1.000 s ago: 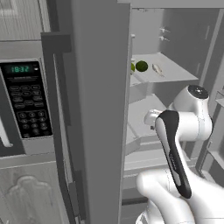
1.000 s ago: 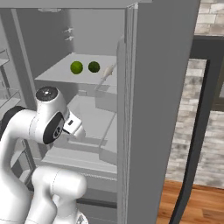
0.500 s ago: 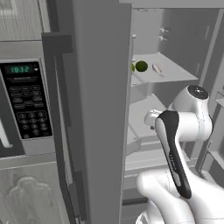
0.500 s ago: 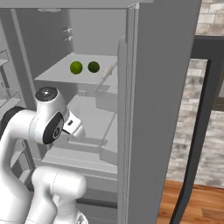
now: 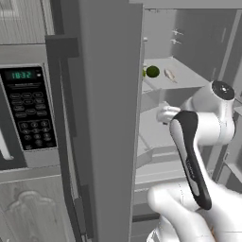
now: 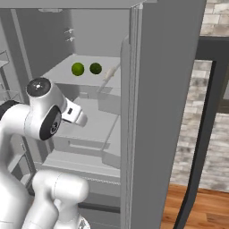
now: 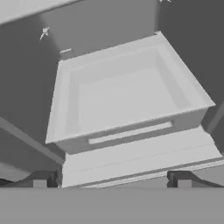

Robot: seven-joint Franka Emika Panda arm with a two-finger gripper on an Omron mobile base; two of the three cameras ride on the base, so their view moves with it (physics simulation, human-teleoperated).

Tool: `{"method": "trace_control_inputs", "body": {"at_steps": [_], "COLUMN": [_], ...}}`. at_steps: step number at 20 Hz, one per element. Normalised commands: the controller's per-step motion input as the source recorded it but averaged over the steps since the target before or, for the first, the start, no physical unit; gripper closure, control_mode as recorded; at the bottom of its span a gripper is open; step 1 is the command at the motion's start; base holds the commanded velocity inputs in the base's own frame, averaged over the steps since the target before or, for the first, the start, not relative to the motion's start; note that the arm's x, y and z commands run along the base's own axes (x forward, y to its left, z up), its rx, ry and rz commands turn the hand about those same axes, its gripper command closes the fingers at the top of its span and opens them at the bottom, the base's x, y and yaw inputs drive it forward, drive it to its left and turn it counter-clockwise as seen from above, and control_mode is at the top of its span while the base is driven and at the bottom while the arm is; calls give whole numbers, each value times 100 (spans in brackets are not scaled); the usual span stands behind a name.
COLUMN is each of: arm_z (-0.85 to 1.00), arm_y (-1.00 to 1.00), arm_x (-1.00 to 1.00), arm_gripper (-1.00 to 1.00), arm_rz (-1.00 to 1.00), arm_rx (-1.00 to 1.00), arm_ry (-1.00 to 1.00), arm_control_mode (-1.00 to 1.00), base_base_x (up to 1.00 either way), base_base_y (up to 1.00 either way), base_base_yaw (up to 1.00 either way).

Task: Place one lime and one fish in each tupperware on the nearby counter, to pack two identical lunches.

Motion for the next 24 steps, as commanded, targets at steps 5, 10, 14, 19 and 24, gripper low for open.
{"method": "trace_control_inputs", "body": {"at_steps": [5,10,14,19,24], "arm_z": [95,76,77,14,-5], "arm_y": [3,15,20,11,0], "arm_x": [-3,6,47,50,47], "arm_gripper": [-100,-100,-100,-100,-100], "arm_rz": [32,14,0,0,0], "arm_rx": [-16,-11,-3,0,0], "arm_ry": [-41,-23,8,21,1], "arm_control_mode": [-100,-100,-100,-100,-100], "base_base_x": [0,0,0,0,0], "base_base_y": [0,0,0,0,0], "base_base_yaw": [0,0,0,0,0]}}
